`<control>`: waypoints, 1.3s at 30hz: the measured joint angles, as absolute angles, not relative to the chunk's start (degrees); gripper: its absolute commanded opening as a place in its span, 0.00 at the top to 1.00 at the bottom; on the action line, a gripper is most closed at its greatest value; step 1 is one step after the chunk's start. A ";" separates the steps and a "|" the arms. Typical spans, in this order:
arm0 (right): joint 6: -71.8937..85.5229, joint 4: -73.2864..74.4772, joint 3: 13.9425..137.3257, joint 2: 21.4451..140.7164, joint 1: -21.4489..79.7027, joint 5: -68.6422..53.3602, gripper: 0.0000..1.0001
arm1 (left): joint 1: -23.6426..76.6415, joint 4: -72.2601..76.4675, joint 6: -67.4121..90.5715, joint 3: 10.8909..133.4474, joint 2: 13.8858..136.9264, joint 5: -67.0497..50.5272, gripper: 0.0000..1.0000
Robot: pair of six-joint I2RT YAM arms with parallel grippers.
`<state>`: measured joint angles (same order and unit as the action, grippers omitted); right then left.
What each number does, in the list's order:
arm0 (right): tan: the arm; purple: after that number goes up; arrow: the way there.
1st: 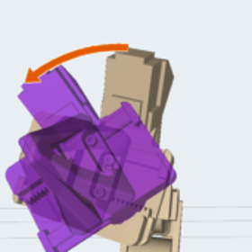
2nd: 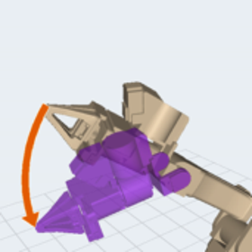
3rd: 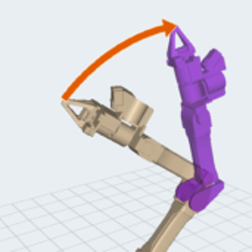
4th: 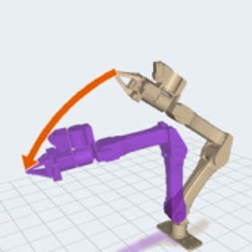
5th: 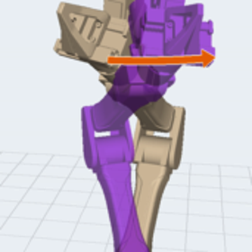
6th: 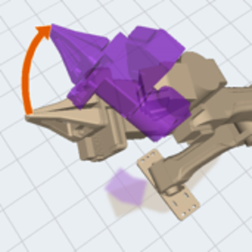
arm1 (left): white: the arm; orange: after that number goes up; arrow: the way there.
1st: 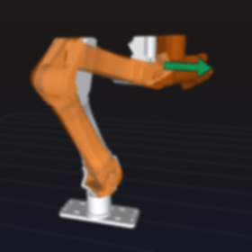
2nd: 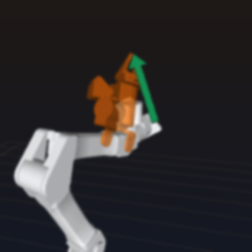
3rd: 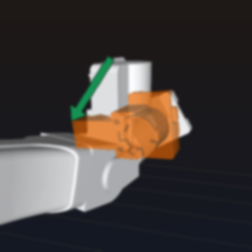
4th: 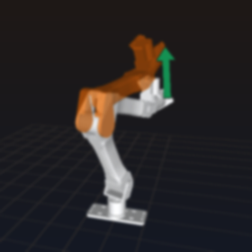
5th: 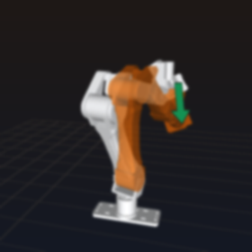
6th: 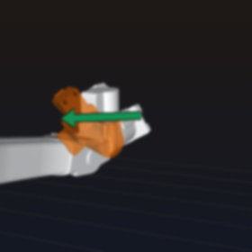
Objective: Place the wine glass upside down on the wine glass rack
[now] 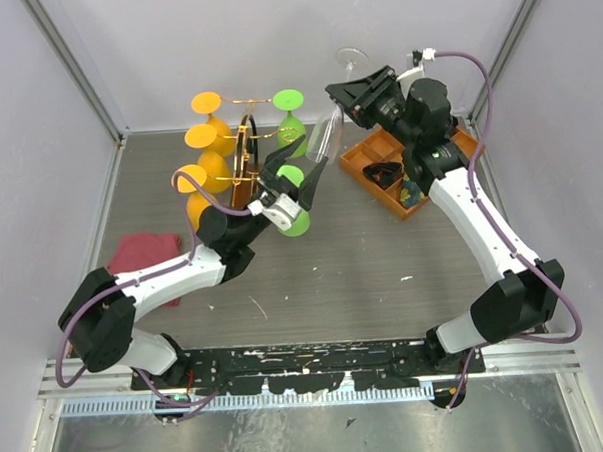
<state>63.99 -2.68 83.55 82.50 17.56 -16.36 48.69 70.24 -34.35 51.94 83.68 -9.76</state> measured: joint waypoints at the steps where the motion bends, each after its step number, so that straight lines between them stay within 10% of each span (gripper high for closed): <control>1: 62.92 -2.52 84.47 83.02 17.63 -16.27 0.93 | 48.82 70.08 -34.44 51.24 83.15 -9.85 0.33; 17: 29.54 -11.33 85.67 85.23 17.80 -9.41 0.99 | 50.04 50.09 -27.05 40.16 60.55 -1.56 0.23; 39: 1.58 -39.94 65.76 94.39 17.80 -38.59 0.99 | 50.04 30.96 -29.15 43.53 47.70 18.98 0.13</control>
<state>1.58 -39.94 65.76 94.39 17.80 -38.59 50.04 30.96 -29.15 43.53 47.70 18.98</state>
